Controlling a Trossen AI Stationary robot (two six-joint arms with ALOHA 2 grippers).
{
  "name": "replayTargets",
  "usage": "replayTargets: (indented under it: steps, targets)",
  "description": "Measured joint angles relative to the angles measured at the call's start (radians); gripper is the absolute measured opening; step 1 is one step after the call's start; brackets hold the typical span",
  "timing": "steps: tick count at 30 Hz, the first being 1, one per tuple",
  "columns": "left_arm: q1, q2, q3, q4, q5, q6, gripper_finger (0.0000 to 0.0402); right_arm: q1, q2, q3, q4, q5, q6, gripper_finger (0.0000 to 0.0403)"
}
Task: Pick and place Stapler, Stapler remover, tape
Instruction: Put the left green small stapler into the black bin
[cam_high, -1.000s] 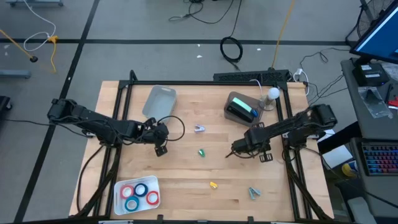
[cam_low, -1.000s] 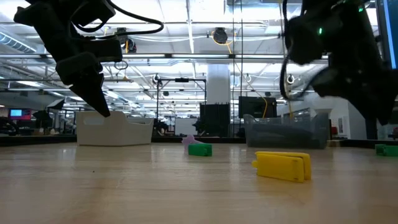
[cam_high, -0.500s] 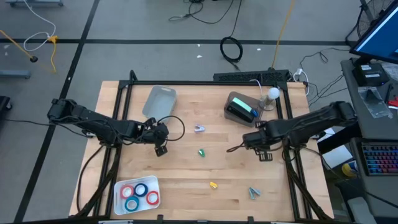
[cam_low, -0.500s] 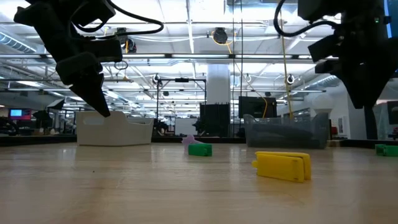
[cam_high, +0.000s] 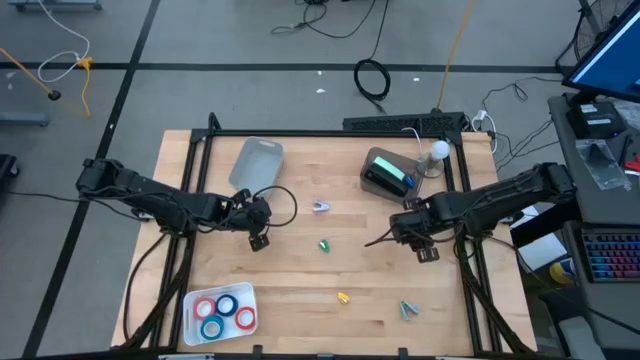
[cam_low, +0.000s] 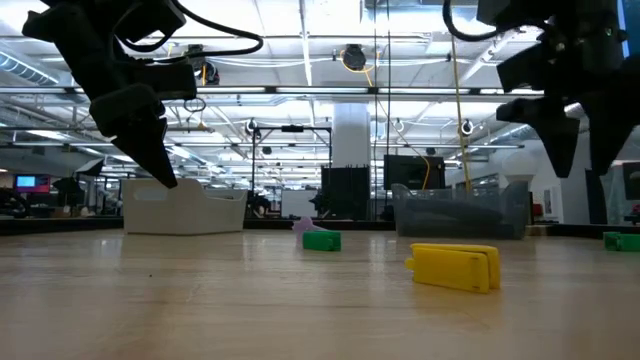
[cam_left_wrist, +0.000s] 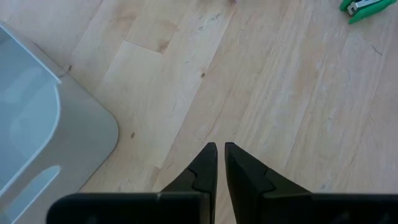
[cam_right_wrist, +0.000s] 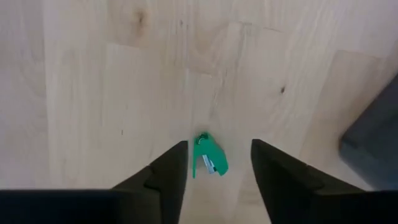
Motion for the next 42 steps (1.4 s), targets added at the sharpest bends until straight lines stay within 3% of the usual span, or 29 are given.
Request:
replayTargets:
  steps: [5,11,42]
  targets:
    - [0.0,0.0,0.0,-0.001,0.0,-0.002,0.0037,0.0,0.001,-0.074,0.039,0.002,-0.005,0.0216]
    - [0.0,0.0,0.0,-0.002,0.0,0.001,0.0037,0.0,0.001,-0.117,0.08,0.003,-0.006,0.0243]
    - [0.0,0.0,0.0,-0.003,0.0,0.005,0.0037,0.0,0.009,-0.156,0.118,-0.051,-0.032,0.0244]
